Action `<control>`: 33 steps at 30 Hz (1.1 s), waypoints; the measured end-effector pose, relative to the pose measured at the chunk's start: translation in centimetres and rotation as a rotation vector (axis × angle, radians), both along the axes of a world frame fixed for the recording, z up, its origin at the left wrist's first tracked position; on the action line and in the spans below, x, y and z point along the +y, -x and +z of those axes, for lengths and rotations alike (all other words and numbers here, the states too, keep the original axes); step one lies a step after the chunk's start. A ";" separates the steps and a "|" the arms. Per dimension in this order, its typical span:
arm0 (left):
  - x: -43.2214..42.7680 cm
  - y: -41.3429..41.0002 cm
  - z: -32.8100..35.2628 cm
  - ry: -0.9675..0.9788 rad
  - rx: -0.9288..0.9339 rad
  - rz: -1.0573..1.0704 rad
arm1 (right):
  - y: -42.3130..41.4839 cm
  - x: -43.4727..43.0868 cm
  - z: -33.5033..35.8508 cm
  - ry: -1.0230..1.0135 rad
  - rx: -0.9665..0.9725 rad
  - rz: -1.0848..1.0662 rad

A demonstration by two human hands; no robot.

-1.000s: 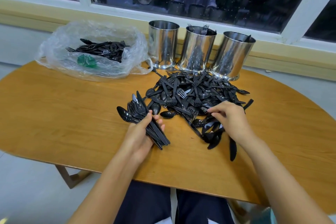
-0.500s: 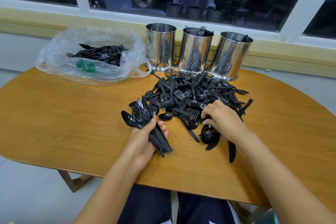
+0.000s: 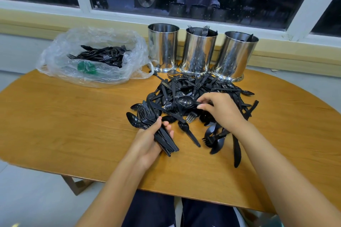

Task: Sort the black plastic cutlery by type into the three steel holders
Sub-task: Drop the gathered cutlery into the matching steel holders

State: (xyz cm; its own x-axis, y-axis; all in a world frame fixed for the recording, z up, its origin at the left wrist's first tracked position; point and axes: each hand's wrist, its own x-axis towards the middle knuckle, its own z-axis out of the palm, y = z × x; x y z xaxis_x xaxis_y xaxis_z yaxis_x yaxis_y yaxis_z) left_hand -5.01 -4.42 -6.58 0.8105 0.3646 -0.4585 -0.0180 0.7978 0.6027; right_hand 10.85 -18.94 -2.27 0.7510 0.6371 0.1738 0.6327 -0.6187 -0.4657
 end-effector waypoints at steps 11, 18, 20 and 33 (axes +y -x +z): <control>-0.2 -1.1 -0.3 -0.083 0.027 -0.016 | 4.5 -0.8 0.0 -0.533 0.607 -0.144; -0.9 -1.2 0.1 -0.146 -0.080 -0.076 | 8.8 2.6 -1.7 -0.681 0.771 -0.065; -0.8 -1.1 0.2 -0.129 -0.098 -0.050 | 9.3 3.2 -2.2 -0.649 0.756 -0.039; -0.2 -0.5 -0.2 -0.130 -0.114 -0.144 | 7.2 2.3 -1.3 -0.574 0.418 -0.093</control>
State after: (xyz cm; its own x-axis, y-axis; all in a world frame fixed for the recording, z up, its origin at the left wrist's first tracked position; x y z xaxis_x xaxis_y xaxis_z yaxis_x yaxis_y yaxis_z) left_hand -4.47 -4.63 -6.82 0.9025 0.2909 -0.3177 0.0170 0.7129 0.7011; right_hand 3.64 -16.60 -3.55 0.8748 0.4614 0.1477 0.2863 -0.2464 -0.9259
